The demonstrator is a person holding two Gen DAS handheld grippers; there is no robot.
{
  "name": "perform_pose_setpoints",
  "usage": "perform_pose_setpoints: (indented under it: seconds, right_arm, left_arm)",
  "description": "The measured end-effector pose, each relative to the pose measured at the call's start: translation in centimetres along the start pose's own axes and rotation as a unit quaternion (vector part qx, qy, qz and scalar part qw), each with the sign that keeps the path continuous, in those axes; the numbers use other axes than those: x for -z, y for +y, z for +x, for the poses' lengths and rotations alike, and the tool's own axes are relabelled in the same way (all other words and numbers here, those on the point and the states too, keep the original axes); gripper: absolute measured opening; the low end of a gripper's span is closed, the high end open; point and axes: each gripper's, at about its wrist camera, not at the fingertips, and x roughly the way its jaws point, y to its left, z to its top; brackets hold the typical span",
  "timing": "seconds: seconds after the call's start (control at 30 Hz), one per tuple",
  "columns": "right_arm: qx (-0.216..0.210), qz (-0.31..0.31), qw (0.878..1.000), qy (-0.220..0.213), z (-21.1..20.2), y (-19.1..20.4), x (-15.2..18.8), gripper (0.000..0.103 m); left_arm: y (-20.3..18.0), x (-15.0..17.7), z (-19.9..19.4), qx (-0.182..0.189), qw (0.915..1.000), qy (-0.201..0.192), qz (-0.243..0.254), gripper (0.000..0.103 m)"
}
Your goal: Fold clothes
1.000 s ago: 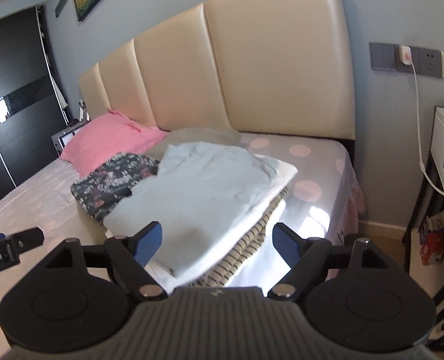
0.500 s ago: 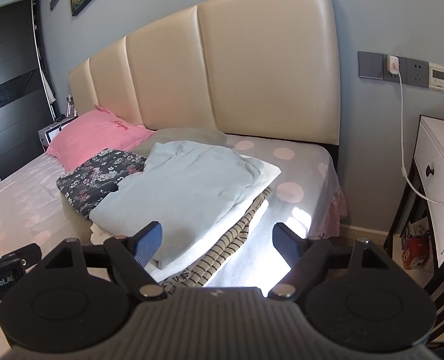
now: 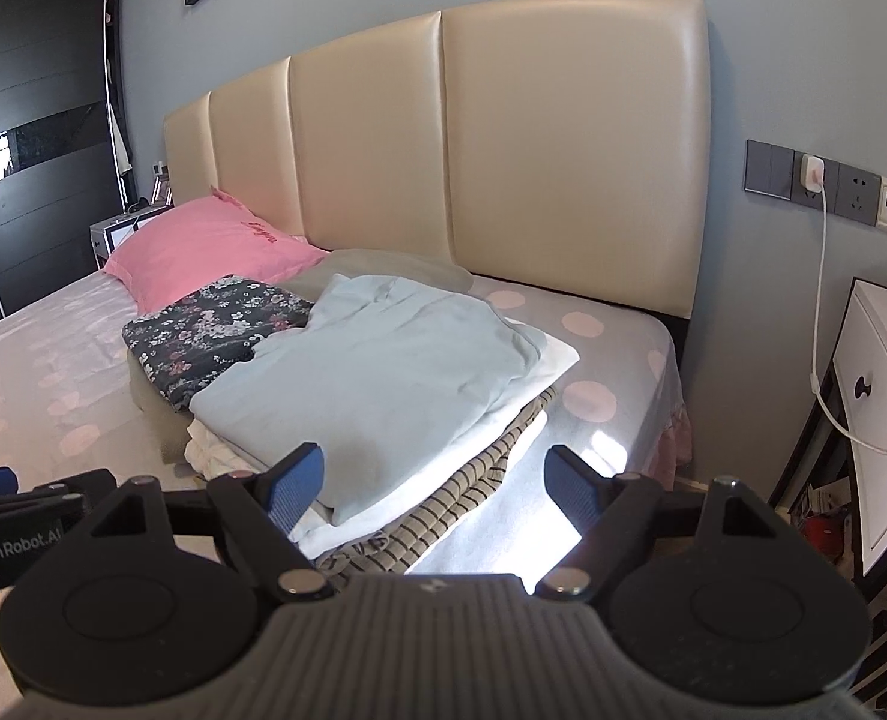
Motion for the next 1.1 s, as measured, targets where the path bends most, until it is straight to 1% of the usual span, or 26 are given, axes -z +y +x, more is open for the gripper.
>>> perform_pose_setpoints:
  seconds: [0.3, 1.1]
  right_arm:
    - [0.004, -0.007, 1.0, -0.004, -0.24, 0.39, 0.06, 0.082]
    - [0.01, -0.008, 1.0, 0.002, -0.13, 0.83, 0.05, 0.083]
  left_arm:
    - [0.13, -0.11, -0.15, 0.001, 1.0, 0.002, -0.001, 0.074]
    - [0.25, 0.09, -0.49, 0.005, 1.0, 0.004, -0.001, 0.074]
